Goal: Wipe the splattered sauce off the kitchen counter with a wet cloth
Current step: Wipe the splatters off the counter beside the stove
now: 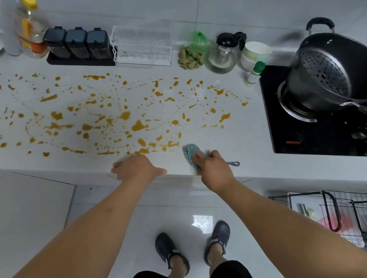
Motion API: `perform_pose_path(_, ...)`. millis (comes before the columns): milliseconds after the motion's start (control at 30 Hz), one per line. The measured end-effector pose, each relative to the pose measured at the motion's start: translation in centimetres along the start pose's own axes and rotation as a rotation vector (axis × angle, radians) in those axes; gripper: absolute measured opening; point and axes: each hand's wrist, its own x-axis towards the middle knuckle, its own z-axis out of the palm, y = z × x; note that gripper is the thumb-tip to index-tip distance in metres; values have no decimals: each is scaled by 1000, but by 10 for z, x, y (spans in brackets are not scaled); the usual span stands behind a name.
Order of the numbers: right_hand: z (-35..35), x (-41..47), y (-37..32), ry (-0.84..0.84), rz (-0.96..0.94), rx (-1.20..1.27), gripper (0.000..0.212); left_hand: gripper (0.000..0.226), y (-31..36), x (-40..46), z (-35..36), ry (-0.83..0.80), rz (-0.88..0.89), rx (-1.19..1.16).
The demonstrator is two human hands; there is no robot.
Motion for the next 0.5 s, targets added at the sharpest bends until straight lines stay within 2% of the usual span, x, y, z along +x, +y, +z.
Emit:
perform_pose_path(67, -4, -12, 38, 16, 95, -17, 57, 130, -2, -1, 1, 12, 16, -1)
perform_pose_path(167, -16, -22, 92, 51, 387, 32, 59, 124, -2, -4, 1, 14, 33, -15)
perform_pose_path(267, -22, -14, 95, 113, 652, 146, 50, 121, -2, -8, 1, 16, 37, -13)
perform_pose_path(333, -18, -4, 64, 142, 610, 134, 44, 118, -2, -8, 2, 20, 33, -11)
perform_pose_path(400, -6, 5, 23, 156, 431, 118, 43, 117, -2, -8, 3, 21, 29, -12)
perform_pose_path(500, 9, 12, -29, 64, 188, 67, 47, 121, -1, -9, 3, 33, 21, -9)
